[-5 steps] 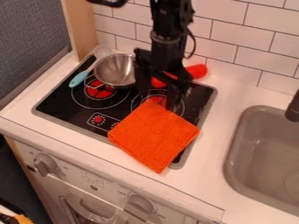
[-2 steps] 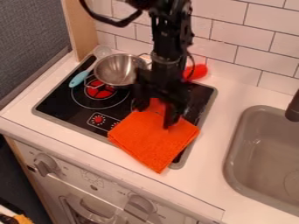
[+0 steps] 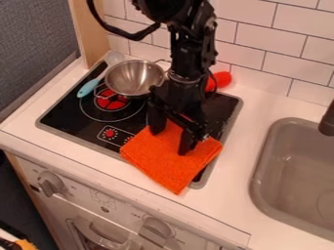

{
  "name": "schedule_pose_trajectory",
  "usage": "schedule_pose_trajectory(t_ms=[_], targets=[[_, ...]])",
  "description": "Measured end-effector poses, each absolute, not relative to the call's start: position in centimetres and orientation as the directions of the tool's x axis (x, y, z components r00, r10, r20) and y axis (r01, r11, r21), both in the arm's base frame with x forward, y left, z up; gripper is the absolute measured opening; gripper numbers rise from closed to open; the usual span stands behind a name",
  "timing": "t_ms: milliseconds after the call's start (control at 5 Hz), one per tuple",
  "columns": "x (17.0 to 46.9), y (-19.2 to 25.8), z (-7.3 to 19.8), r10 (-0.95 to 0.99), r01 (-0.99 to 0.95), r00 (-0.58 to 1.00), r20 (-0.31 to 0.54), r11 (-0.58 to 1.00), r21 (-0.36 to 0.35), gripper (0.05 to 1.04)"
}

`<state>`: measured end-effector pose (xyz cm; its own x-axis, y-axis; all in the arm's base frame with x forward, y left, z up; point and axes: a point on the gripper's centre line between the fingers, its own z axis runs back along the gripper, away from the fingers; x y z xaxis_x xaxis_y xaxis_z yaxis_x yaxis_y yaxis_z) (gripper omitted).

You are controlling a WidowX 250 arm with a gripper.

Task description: Move the orange towel to the bottom left burner

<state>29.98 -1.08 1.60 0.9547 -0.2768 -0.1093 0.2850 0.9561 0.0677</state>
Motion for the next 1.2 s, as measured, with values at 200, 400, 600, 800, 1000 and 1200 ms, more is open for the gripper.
schedule_pose_trajectory(t_ms=[200,400,600,800,1000,1200], targets=[[30.1,-0.3,1.1,-0.230,0.245,0.964,-0.134,0.964,0.104,1.001],[30.9,1.0,1.0,-0.156,0.173,0.980,-0.127,0.976,0.134,1.001],[31.7,1.5,0.8,-0.167,0.192,0.975,-0.148,0.966,0.175,1.001],[31.6,2.9,0.8,-0.128,0.149,0.984,-0.127,0.974,0.172,1.001],[30.8,7.3,0.9,-0.034,0.044,0.997,-0.076,0.990,0.132,1.001],[27.9,11.6,1.1,0.021,-0.012,0.997,-0.073,0.993,0.121,1.001]])
